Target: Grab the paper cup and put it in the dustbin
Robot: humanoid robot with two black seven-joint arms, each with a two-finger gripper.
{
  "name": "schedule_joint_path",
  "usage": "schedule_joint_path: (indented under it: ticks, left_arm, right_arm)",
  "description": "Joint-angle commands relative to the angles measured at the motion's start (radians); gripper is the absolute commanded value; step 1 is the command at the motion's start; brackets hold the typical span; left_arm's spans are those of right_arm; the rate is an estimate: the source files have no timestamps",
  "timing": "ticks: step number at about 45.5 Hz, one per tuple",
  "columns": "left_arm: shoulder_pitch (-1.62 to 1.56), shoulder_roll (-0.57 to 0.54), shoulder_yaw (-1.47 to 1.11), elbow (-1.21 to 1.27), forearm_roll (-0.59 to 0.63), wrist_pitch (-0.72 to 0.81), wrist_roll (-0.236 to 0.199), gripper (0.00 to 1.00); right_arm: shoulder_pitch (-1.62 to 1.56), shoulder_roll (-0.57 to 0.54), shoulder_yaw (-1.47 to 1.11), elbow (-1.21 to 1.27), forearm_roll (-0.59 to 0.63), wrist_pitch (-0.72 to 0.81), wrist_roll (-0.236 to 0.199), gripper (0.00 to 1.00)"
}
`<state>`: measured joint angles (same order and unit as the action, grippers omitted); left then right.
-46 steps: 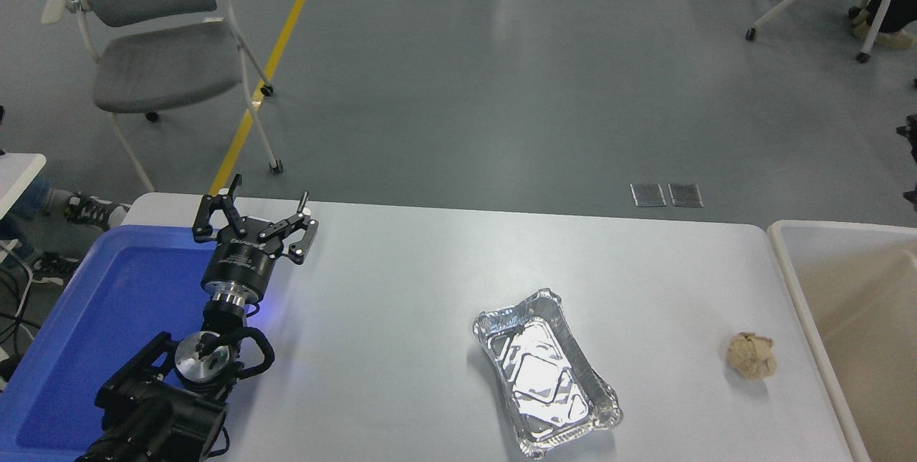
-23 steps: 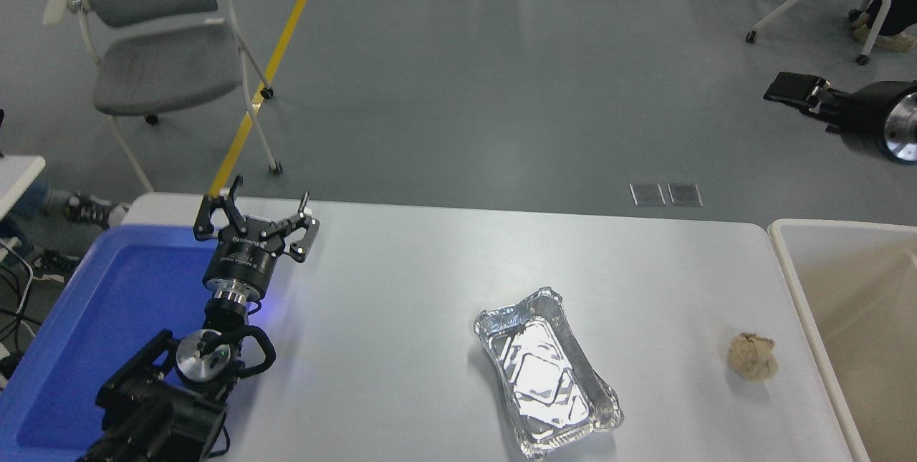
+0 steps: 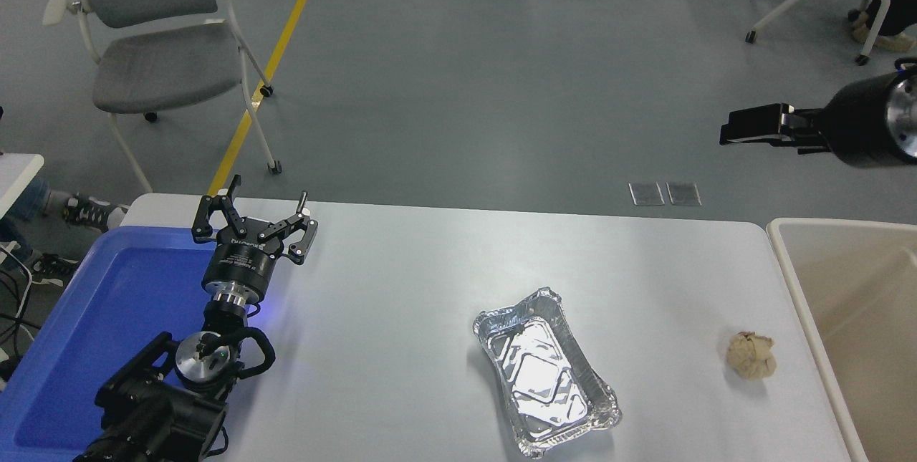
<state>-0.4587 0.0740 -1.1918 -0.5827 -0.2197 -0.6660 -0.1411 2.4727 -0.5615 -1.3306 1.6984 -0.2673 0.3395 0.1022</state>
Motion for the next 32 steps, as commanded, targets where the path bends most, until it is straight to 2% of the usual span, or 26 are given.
schedule_joint_path:
  ticks: [1, 15, 32]
  left_arm:
    - [0.0, 0.001, 0.0, 0.0, 0.0, 0.0, 0.0, 0.99]
    - [0.0, 0.001, 0.0, 0.0, 0.0, 0.0, 0.0, 0.99]
    - [0.0, 0.0, 0.0, 0.001, 0.0, -0.001, 0.0, 0.99]
  right_arm:
    - [0.051, 0.055, 0.06, 0.047, 0.048, 0.183, 0.011, 1.0]
    - [0.04, 0.088, 0.125, 0.047, 0.049, 0.388, 0.011, 1.0]
    - [-0.063, 0.091, 0.047, 0.03, 0.039, 0.355, 0.011, 1.0]
